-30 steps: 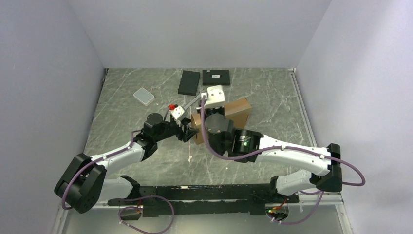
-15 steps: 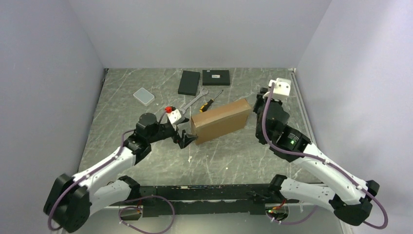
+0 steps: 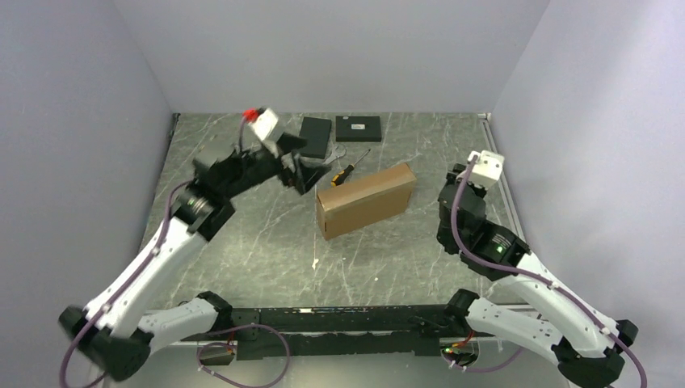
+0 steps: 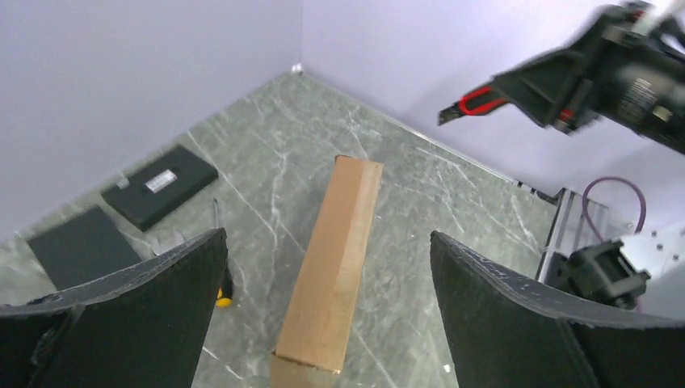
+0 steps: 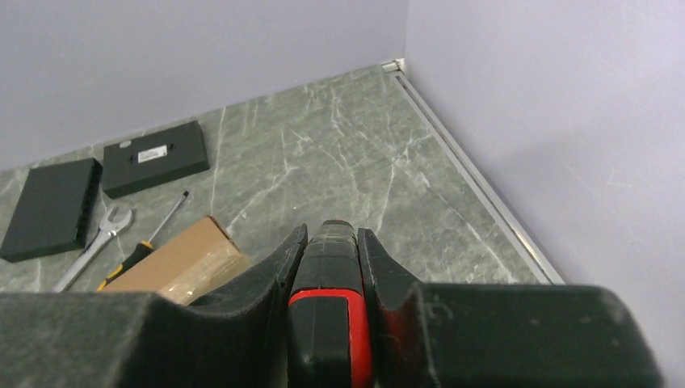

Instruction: Unpack the express box

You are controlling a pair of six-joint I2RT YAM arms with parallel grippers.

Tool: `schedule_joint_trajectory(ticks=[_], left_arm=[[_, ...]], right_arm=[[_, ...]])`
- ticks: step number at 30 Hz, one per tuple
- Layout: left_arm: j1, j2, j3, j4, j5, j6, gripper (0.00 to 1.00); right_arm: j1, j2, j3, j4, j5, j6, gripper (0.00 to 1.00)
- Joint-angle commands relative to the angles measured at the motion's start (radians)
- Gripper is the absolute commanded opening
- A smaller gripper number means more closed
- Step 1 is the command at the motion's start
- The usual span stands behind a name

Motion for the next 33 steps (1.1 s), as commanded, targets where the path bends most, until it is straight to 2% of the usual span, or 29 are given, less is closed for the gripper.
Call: schedule_joint_trajectory(ticks=[1, 2, 5, 7, 11, 14, 23, 28, 30, 33], left_arm=[[-0.001, 0.234, 0.173, -0.151, -0.052, -0.151, 1.00], [-0.001, 0.269, 0.187, -0.131, -0.043, -0.159, 0.99], [-0.010, 0.354, 0.183, -0.014, -0.026, -0.202, 0.99], [-0.031, 0.410, 0.215, 0.003, -0.024, -0.193, 0.95], [-0.105, 0.550, 0.302, -0.025, -0.115, -0.121, 0.94], [-0.160, 0.645, 0.368, -0.068, -0.177, -0.062, 0.96], [-0.257, 0.830, 0.497, -0.070, -0.136, -0.002, 0.99], [-0.288, 0.924, 0.580, -0.130, -0.209, 0.039, 0.99], [-0.294, 0.951, 0.606, -0.159, -0.217, 0.060, 0.95], [-0.302, 0.966, 0.615, -0.181, -0.217, 0.091, 0.83]], right_arm=[[-0.002, -0.079, 0.012, -0.034, 0.057, 0.056, 0.00], [-0.002, -0.086, 0.023, -0.080, 0.058, 0.096, 0.00], [-0.002, -0.114, 0.001, -0.058, 0.063, 0.047, 0.00], [-0.002, -0.136, 0.016, -0.112, 0.040, 0.095, 0.00], [-0.002, -0.194, -0.038, -0.009, -0.002, 0.008, 0.00], [-0.002, -0.211, -0.036, -0.013, -0.039, 0.018, 0.00], [-0.002, -0.233, -0.055, 0.019, -0.074, -0.010, 0.00], [-0.002, -0.238, -0.052, 0.001, -0.077, -0.001, 0.00], [-0.002, -0.234, -0.047, -0.016, -0.070, 0.013, 0.00], [-0.002, -0.238, -0.055, -0.006, -0.078, 0.004, 0.00]])
